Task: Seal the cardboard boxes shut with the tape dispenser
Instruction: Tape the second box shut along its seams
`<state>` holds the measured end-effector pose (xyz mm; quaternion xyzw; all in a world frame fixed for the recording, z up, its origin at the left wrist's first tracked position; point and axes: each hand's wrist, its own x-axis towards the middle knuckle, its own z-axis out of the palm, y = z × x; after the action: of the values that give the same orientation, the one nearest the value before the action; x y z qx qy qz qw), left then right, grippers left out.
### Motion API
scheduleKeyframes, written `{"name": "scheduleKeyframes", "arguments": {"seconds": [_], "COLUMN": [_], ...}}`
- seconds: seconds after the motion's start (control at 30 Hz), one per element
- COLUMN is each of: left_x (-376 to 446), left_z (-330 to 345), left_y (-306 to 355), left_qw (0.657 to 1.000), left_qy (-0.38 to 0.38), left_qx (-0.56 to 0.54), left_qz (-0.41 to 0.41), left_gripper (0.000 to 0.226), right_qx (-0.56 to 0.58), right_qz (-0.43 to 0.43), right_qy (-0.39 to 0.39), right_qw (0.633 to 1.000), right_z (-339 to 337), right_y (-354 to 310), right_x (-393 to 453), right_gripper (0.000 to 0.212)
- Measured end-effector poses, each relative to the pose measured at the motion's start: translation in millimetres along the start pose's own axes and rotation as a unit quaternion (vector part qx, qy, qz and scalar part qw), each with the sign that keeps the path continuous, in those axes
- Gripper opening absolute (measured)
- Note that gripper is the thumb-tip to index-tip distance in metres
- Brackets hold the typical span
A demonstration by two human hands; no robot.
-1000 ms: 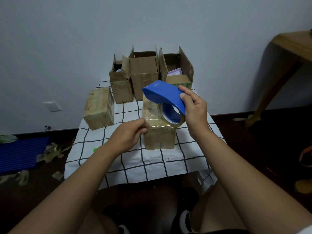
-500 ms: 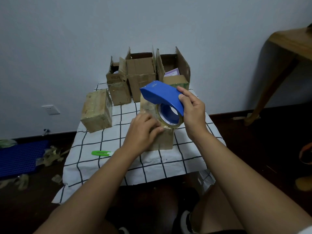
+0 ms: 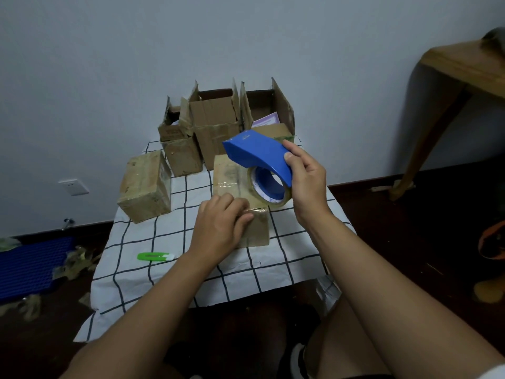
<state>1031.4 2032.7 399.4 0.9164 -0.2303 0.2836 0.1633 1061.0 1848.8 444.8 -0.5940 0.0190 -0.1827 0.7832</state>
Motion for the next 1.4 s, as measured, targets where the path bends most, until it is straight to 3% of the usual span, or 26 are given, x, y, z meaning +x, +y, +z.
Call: {"name": "scheduleKeyframes", "arguments": {"seconds": [0.1, 0.37, 0.5, 0.7, 0.87, 1.07, 1.4], "left_x": [-6, -5, 0, 11, 13, 12, 14], "left_z": [-2, 6, 7, 7, 14, 18, 25], "left_y": [5, 29, 38, 32, 23, 23, 41], "left_qw": [1.000, 0.998, 0.999, 0.993, 0.999, 0.998, 0.997], "left_qy": [-0.003, 0.020, 0.025, 0.012, 0.016, 0.040, 0.035], "left_qx": [0.004, 0.039, -0.031, -0.093, -0.040, -0.025, -0.048], "left_qz": [-0.005, -0.050, 0.003, -0.068, 0.006, 0.039, -0.059], "left_gripper": [0.032, 0.023, 0.016, 0.010, 0.024, 0.032, 0.026], "right_qx": [-0.004, -0.010, -0.006, -0.002, 0.004, 0.022, 0.094], "right_qz": [0.005, 0.008, 0.011, 0.008, 0.017, 0.034, 0.028], "right_qy": [-0.007, 0.008, 0.016, 0.003, 0.006, 0.018, 0.087], "right_qw": [1.000, 1.000, 1.000, 1.000, 1.000, 0.999, 0.991], "right_z": [0, -1, 0, -2, -2, -3, -9], "right_y": [2, 4, 2, 3, 3, 4, -9], "right_x": [3, 5, 4, 4, 5, 7, 6], "right_gripper": [0.024, 0.027, 0.026, 0.025, 0.025, 0.025, 0.023]}}
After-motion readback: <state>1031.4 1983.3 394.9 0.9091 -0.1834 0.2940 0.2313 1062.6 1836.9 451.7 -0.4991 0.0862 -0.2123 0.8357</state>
